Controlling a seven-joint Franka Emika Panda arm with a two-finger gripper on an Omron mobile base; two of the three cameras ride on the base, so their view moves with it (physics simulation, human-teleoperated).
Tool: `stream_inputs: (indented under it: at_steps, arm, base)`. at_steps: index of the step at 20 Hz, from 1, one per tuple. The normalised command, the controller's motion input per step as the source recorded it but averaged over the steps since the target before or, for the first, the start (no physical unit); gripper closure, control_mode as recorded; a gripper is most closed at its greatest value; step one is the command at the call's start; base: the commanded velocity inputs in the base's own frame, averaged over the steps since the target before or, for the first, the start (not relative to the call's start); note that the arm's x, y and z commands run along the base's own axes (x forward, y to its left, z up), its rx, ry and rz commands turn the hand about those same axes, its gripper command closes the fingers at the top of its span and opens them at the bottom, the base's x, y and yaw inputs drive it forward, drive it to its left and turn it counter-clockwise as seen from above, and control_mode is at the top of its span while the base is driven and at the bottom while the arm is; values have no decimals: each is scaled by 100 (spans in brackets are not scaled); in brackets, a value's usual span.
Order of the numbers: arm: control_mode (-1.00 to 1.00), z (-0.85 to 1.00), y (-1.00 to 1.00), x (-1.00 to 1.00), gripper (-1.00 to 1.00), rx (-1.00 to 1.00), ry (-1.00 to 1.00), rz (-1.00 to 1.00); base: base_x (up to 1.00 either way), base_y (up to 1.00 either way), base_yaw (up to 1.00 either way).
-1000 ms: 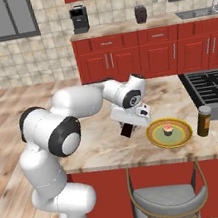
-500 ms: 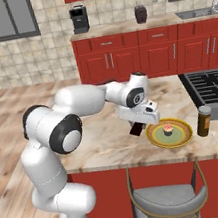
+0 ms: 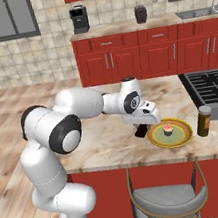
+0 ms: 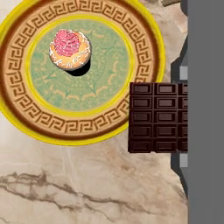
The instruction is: Take the cinnamon bottle from the cabinet and place it on the dining table, next to the plate with the cupcake. Then take the chocolate from the dining counter and place it on the cupcake plate.
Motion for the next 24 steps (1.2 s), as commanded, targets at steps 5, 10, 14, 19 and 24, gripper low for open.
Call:
stream_inputs:
  at_steps: [5,10,14,19,24]
  arm:
    - [-100,-13,-22,20,100,-7,-3,-2]
    - [-100,-3,-31,29,100,0,0,0]
    - [-100,-1,-32,31,100,0,0,0]
    - [-100,-5,-24,33,100,0,0,0]
    - [-100,-23,0,27,100,0,0,0]
  base:
    - [0,0,0]
    - [0,0,0]
    - [0,0,0]
    - [0,0,0]
    - [0,0,0]
